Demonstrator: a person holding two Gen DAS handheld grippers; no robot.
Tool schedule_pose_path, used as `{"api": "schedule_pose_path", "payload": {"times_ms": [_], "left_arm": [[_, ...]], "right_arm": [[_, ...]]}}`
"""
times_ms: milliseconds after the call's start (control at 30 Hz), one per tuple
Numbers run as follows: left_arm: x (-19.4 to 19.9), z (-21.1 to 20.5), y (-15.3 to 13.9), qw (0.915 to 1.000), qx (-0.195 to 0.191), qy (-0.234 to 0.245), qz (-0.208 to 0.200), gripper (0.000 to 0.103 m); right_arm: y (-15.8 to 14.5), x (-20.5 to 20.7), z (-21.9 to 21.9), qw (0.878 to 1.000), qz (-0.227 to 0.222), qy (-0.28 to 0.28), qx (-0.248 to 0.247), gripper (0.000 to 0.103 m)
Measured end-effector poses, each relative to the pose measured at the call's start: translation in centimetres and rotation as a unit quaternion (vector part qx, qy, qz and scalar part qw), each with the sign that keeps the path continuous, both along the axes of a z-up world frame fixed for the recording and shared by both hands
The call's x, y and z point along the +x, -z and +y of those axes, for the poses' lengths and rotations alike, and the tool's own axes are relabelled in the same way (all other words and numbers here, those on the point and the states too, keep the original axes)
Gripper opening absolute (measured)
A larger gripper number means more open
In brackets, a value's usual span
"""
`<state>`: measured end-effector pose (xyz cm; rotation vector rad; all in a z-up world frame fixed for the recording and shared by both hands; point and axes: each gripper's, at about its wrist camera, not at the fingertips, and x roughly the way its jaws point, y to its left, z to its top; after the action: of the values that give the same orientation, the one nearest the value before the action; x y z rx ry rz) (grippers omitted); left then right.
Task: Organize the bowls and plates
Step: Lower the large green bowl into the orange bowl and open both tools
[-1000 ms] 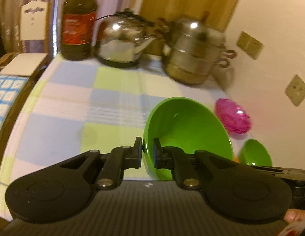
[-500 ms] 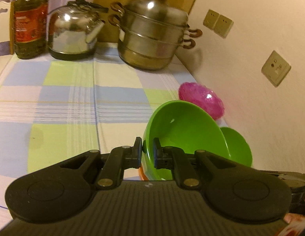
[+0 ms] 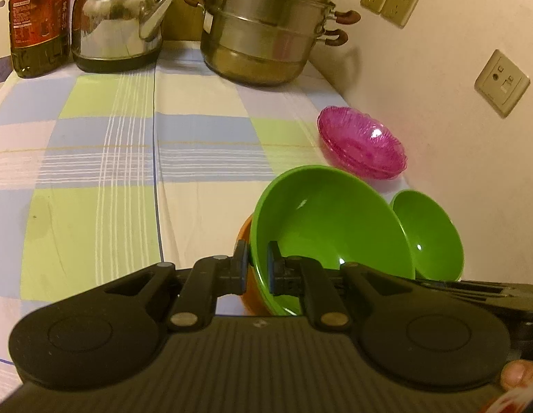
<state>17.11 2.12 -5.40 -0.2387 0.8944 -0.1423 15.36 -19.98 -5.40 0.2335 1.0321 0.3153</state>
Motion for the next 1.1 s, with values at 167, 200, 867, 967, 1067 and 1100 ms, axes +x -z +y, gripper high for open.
{"api": "schedule_pose_path", "payload": {"times_ms": [167,200,867,967,1067,1100], "left_arm": [[0.2,-0.1,0.4,1.0000,0.005,-0.001,0.003,0.009],[0.3,-0.1,0.5,1.0000,0.006,-0.001,0.004,0.009],[0.5,-0.6,1.6,0.9997,0.018,-0.005,0.017,0.009],[0.5,-0.4,1.7,0.9998,0.013,-0.007,0.016,0.009],[0.4,-0.4,1.7,0.9998,0.012,-0.012,0.012,0.009],[0.3,-0.4,1.6,0.9998,0.010,-0.014,0.010,0.010]], "right_arm": [[0.5,0.3,0.1,1.000,0.000,-0.003,-0.003,0.017],[0.6,0.3,0.1,1.000,-0.001,-0.004,-0.004,0.017],[1.0,0.3,1.2,0.998,-0.024,-0.027,-0.053,0.017],[1.0,0.3,1.4,0.998,-0.027,-0.029,-0.057,0.017],[1.0,0.3,1.2,0.998,-0.028,-0.025,-0.055,0.019],[0.9,0.3,1.1,0.998,-0.029,-0.021,-0.053,0.020]]}}
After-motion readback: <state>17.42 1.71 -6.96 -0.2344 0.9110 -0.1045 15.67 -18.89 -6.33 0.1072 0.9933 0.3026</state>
